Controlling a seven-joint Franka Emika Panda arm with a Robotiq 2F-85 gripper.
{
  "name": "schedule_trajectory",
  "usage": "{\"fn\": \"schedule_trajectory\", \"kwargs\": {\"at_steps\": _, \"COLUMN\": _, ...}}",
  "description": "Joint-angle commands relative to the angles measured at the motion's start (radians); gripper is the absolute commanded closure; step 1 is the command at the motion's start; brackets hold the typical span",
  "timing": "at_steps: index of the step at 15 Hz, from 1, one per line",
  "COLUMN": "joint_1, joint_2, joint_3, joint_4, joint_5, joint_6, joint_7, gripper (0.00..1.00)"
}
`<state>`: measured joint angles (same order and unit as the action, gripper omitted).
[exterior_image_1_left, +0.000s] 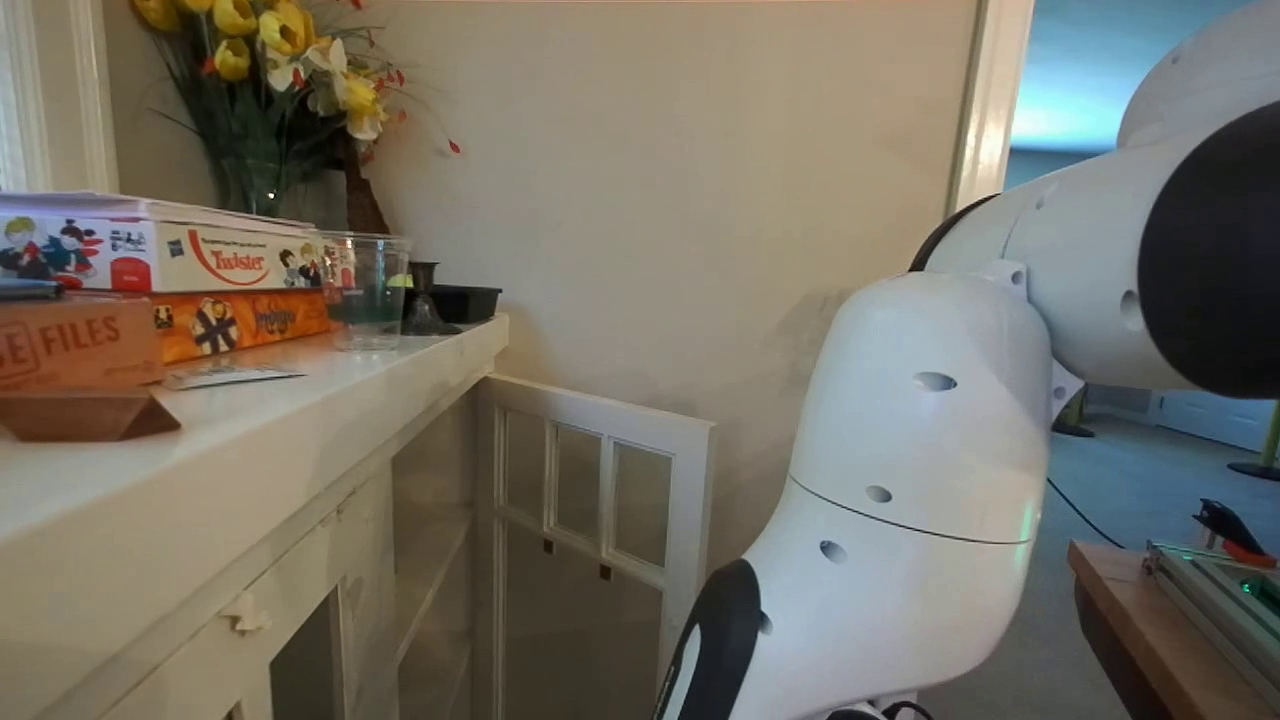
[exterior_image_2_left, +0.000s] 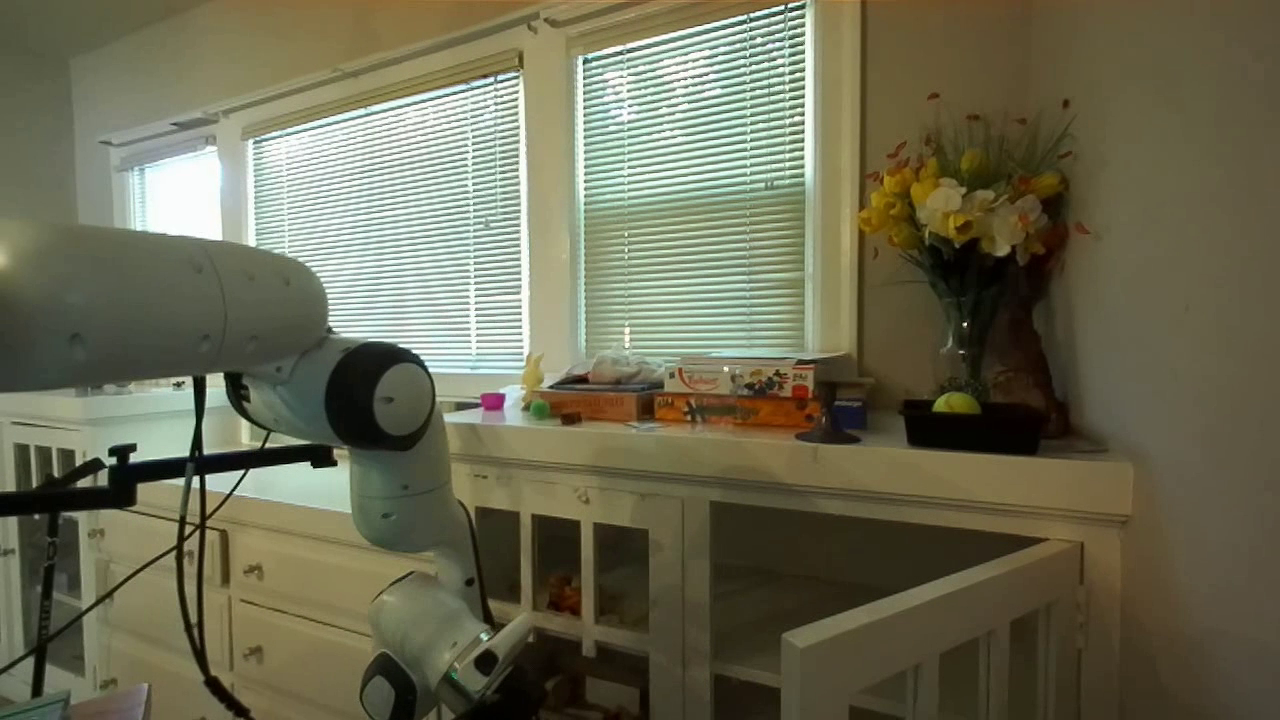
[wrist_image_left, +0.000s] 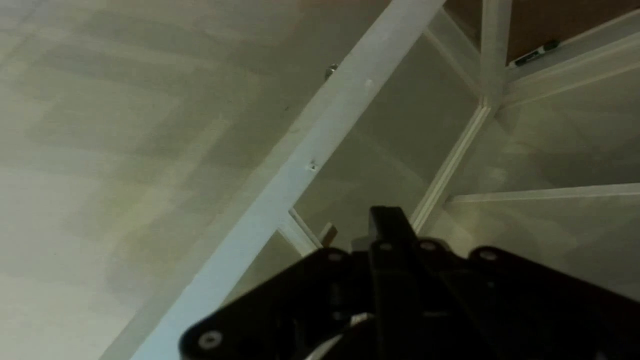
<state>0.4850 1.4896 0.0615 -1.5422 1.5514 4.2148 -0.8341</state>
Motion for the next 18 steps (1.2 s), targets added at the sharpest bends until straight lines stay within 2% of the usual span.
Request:
{"fn": "schedule_trajectory", "kwargs": {"at_steps": 1, "joint_1": -0.019, "joint_2": -0.033, "joint_3": -0.030, "joint_4": -0.091, "joint_5": 0.000, "joint_6": 0.003, "joint_7": 0.104, "gripper": 1.00}}
{"fn": "schedule_trajectory", "kwargs": {"at_steps": 8, "joint_1": -0.069, "joint_2": -0.113, "joint_3": -0.071, "joint_4": -0.261, "joint_5": -0.024, "joint_6": 0.012, "joint_7": 0.250, "gripper": 1.00}}
{"fn": "schedule_trajectory", "kwargs": {"at_steps": 11, "joint_1": -0.056, "joint_2": -0.158, "joint_3": -0.121, "joint_4": -0.345, "joint_5": -0.023, "joint_6": 0.011, "joint_7": 0.282, "gripper": 1.00}}
{"fn": "schedule_trajectory", "kwargs": {"at_steps": 14, "joint_1": -0.075, "joint_2": -0.216, "joint_3": -0.160, "joint_4": -0.428, "joint_5": -0.045, "joint_6": 0.010, "joint_7": 0.295, "gripper": 1.00}}
{"fn": "schedule_trajectory", "kwargs": {"at_steps": 15, "joint_1": -0.087, "joint_2": -0.231, "joint_3": -0.170, "joint_4": -0.446, "joint_5": -0.062, "joint_6": 0.010, "joint_7": 0.299, "gripper": 0.74}}
{"fn": "schedule_trajectory", "kwargs": {"at_steps": 16, "joint_1": -0.092, "joint_2": -0.245, "joint_3": -0.178, "joint_4": -0.465, "joint_5": -0.074, "joint_6": 0.010, "joint_7": 0.301, "gripper": 0.73}}
{"fn": "schedule_trajectory", "kwargs": {"at_steps": 18, "joint_1": -0.088, "joint_2": -0.260, "joint_3": -0.198, "joint_4": -0.487, "joint_5": -0.072, "joint_6": 0.011, "joint_7": 0.294, "gripper": 0.60}}
